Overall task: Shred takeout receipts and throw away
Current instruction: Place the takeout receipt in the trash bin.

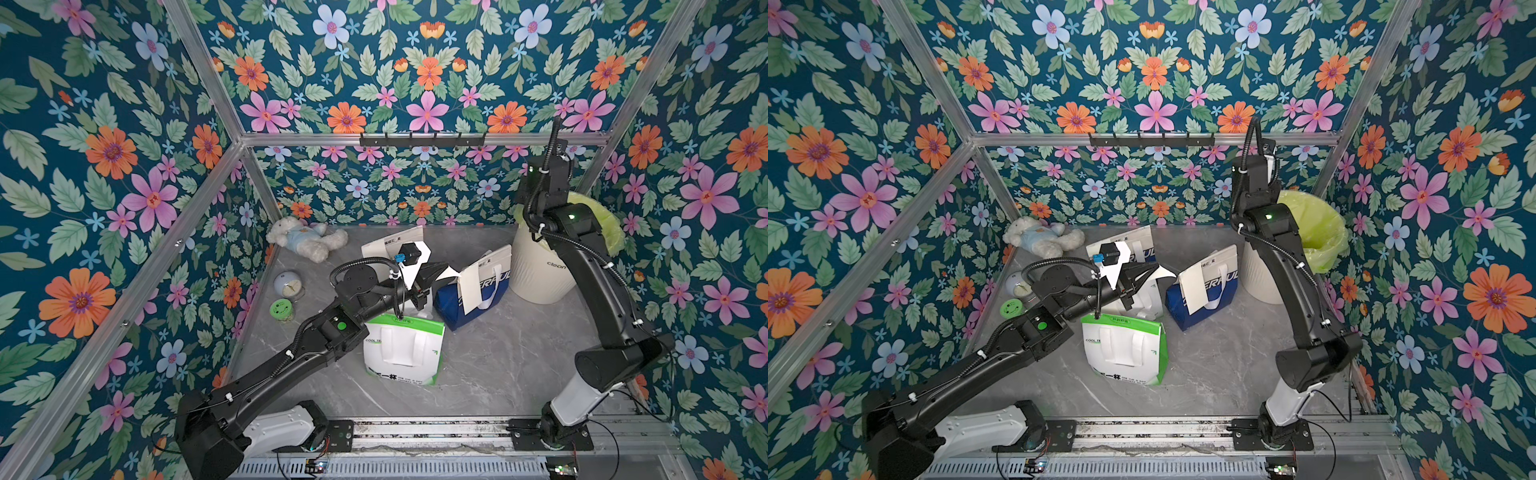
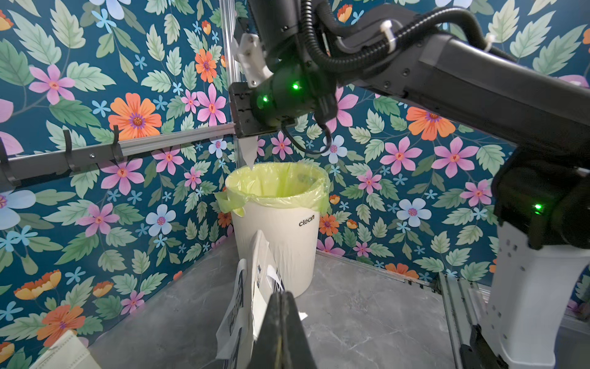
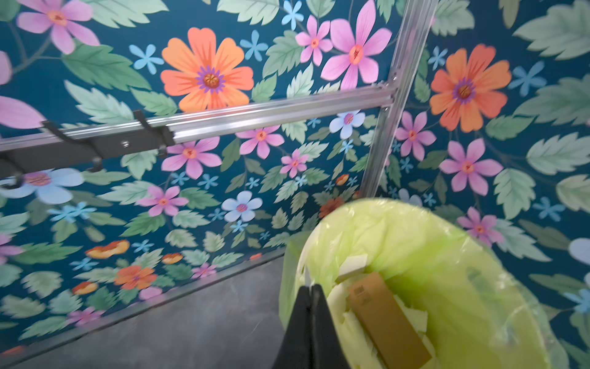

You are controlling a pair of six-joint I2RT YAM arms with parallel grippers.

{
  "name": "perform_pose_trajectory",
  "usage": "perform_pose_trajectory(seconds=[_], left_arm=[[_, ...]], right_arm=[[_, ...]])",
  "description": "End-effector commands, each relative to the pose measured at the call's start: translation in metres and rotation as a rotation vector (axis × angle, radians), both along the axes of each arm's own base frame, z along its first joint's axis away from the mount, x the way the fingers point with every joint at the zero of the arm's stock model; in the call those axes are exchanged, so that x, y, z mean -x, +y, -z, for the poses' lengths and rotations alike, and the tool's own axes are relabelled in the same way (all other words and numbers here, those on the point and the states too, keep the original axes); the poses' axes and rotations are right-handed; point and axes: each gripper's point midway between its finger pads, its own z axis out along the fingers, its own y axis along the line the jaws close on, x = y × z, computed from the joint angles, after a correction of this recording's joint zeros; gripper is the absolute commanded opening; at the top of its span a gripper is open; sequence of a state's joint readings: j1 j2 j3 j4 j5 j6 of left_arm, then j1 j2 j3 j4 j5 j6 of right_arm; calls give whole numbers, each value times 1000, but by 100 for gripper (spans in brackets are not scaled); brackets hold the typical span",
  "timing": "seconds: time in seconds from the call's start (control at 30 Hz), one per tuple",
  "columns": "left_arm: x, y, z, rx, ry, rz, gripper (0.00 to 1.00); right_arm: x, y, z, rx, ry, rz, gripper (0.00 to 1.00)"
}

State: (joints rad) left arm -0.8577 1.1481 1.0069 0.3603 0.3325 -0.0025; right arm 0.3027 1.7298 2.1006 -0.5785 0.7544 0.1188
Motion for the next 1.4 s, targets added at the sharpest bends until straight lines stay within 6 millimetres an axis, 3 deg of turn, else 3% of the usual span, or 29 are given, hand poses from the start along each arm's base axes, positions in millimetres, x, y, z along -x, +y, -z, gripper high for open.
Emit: perform_pose_trajectory(seconds=[0.0,0.37,0.6,0.67,0.8,0.87,1.0,1.2,1.37], left_arm=[[-1,-3,-1,-7,-25,5,0],[4,-14,13,-48,-17,86,0],[7,-15,19,-53,10,106,0],[7,-15,20,-55,14,107,0],[9,-14,20,-56,18,113,0],[10,-14,21,-57,24,117,0],[13,-13,22,-54,32,125,0],[15,-11,22,-51,44,129,0],[16,-11,19,-41,51,134,0]], right_arm=[[-3,-18,-13,151,15,117,0],[-18,-40,46,119,181,145,0],[-23,-45,90,-25,299,95,0],[-20,-42,98,-44,336,79,15],[-10,-34,109,-101,390,40,56],[-5,-31,113,-126,424,31,67],[7,-26,112,-161,461,10,76],[25,-11,104,-244,485,-71,77],[44,-4,112,-279,551,-109,75]])
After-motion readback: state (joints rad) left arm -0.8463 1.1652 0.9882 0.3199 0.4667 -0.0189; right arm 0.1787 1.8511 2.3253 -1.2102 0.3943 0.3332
